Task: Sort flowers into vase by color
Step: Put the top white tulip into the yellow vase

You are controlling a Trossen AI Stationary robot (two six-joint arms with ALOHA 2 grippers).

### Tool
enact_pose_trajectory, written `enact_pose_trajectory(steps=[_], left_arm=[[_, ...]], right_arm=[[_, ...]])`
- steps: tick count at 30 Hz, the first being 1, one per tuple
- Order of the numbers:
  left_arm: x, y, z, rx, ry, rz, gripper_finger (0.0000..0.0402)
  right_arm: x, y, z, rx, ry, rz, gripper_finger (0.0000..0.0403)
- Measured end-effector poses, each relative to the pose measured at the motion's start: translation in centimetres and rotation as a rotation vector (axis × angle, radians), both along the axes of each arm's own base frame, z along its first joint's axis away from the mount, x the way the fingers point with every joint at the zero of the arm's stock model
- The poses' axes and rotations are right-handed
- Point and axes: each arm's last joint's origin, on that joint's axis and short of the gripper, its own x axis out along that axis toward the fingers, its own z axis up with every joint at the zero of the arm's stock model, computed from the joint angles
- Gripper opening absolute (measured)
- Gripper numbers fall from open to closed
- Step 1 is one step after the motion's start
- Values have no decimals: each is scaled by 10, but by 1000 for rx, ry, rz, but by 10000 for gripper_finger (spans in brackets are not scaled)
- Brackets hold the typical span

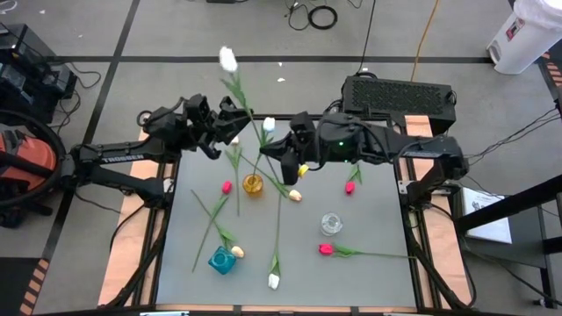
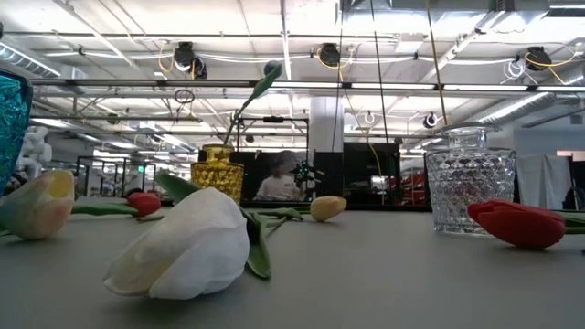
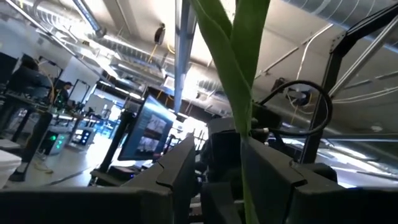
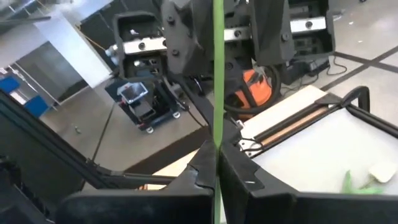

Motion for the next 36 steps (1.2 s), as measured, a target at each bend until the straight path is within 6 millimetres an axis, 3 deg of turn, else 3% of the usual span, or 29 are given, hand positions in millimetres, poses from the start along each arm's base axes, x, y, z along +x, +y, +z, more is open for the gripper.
enact_pose_trajectory(steps=[13, 36], left_arm=[[0, -2, 0, -8, -1, -11, 137], [0, 0, 1, -26, -12, 38, 137]], right_arm=[[3, -12, 1, 4, -28, -38, 0], [1, -5, -6, 35, 52, 29, 0]])
